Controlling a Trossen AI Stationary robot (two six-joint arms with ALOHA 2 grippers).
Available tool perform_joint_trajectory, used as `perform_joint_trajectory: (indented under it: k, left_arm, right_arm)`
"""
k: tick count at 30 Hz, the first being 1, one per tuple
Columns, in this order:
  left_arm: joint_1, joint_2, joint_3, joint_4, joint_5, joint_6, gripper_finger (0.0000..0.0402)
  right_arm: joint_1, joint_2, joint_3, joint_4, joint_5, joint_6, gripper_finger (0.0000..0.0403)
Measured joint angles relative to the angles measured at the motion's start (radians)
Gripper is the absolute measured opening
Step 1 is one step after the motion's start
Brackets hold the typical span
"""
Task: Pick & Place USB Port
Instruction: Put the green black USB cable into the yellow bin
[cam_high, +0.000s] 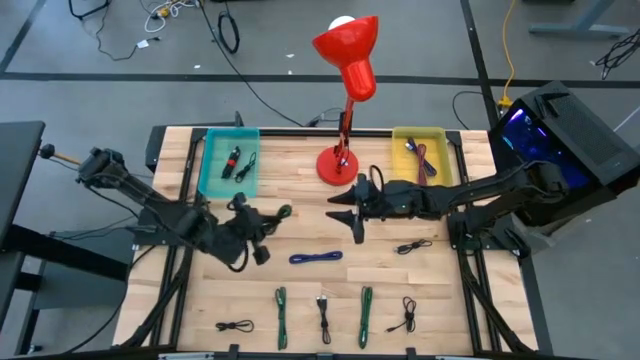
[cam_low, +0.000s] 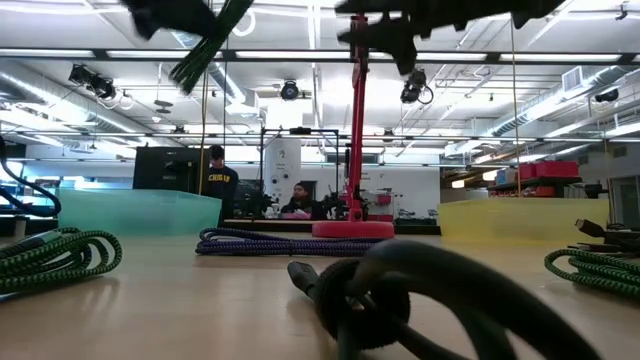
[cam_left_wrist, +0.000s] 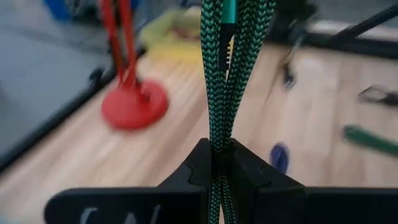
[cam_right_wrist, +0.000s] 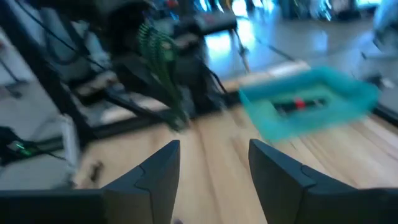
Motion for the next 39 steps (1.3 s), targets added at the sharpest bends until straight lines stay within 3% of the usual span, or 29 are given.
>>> perform_joint_trajectory:
  k: [4, 7, 16, 30, 39]
  left_arm:
    - [0.072, -0.001, 0.001, 0.279, 0.123, 0.254, 0.0027]
    - [0.132, -0.001, 0.001, 0.365, 0.199, 0.328, 0.0027]
    - [0.258, 0.021, 0.001, 0.525, 0.393, 0.403, 0.0027]
    - [0.363, 0.176, 0.001, 0.78, 0.611, 0.399, 0.0027]
    - [0.364, 0.178, 0.001, 0.8, 0.627, 0.382, 0.0027]
  right_arm:
    - [0.029, 0.0, 0.0, 0.096, 0.001, -0.029, 0.0191]
    - [0.042, 0.0, 0.0, 0.145, 0.001, -0.034, 0.0191]
    - [0.059, 0.0, 0.0, 0.223, 0.041, -0.089, 0.0191]
    - [0.059, 0.007, 0.0, 0.249, 0.062, -0.109, 0.0191]
    - [0.058, 0.051, -0.001, 0.307, 0.139, -0.135, 0.0179]
